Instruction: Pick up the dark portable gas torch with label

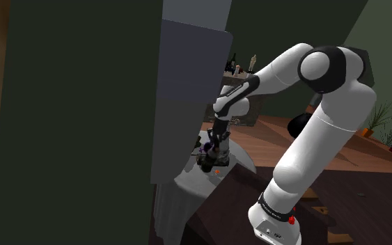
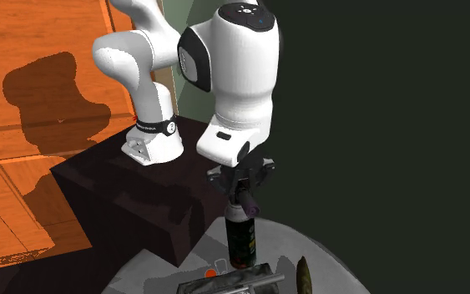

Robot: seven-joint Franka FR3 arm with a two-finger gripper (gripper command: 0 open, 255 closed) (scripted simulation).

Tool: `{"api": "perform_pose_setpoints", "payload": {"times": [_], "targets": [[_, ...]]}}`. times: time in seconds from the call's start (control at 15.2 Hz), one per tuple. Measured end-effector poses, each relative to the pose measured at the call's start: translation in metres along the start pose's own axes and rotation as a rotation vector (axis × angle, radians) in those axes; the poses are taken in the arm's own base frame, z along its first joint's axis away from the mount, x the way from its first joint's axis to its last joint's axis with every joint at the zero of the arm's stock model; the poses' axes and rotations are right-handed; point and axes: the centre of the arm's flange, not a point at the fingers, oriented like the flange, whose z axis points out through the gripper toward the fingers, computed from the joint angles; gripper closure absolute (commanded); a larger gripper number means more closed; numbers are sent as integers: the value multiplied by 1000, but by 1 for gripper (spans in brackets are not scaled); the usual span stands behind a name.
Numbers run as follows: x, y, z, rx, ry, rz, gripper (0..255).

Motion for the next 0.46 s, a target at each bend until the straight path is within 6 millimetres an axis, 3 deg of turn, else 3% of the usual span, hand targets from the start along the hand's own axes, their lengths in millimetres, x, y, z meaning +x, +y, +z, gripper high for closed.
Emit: {"api": "perform_pose_setpoints", "payload": {"times": [0.46], "targets": [[-3,-1,-34,0,0,0,255]]}}
